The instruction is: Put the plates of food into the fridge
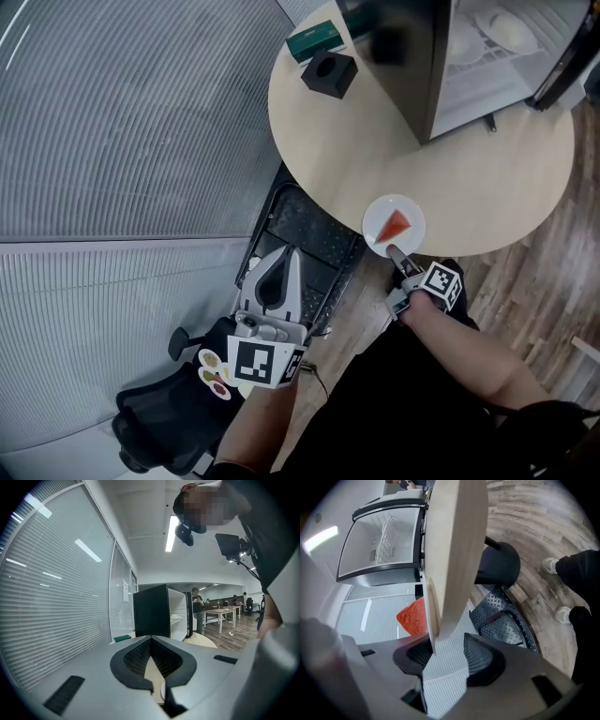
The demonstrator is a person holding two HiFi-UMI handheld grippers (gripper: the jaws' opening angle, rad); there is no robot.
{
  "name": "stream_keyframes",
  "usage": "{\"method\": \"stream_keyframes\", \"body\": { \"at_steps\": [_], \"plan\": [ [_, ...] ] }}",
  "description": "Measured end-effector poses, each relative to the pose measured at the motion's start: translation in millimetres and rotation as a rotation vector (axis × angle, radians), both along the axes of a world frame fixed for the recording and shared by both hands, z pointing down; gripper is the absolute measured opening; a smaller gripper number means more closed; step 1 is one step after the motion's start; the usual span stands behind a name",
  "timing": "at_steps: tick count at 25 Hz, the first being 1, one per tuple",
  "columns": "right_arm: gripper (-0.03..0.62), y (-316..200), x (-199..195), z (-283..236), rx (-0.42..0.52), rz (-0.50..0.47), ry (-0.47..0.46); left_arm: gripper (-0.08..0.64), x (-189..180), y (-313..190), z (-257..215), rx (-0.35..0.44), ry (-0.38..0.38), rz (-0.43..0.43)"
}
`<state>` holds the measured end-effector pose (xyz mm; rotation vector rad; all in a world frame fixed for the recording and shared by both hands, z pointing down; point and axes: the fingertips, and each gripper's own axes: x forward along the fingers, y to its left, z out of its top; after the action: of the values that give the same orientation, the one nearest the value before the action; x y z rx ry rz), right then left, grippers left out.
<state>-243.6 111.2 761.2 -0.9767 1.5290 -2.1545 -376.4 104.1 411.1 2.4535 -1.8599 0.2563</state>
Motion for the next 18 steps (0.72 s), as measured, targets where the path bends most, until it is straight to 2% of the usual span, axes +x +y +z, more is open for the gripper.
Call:
{"method": "stream_keyframes", "body": {
  "at_steps": [3, 10, 13, 18],
  "plan": [
    [0.196, 6, 3, -2, 0.014, 0.005, -0.010, 0.002, -4, 5, 3, -0.008, 0.004, -0.009],
    [0.191, -14, 1, -6, 0.065, 0.091, -0.054, 0.002, -15, 16, 4, -0.018, -0.015, -0.019],
    [0.146, -13, 0, -7, 0.092, 0.086, -0.054, 0.002, -22, 18, 2, -0.016, -0.021, -0.031],
    [0.125, -5, 1, -10, 0.121, 0.046, -0.052, 0.002, -27, 22, 6, -0.017, -0.010, -0.041]
  ]
}}
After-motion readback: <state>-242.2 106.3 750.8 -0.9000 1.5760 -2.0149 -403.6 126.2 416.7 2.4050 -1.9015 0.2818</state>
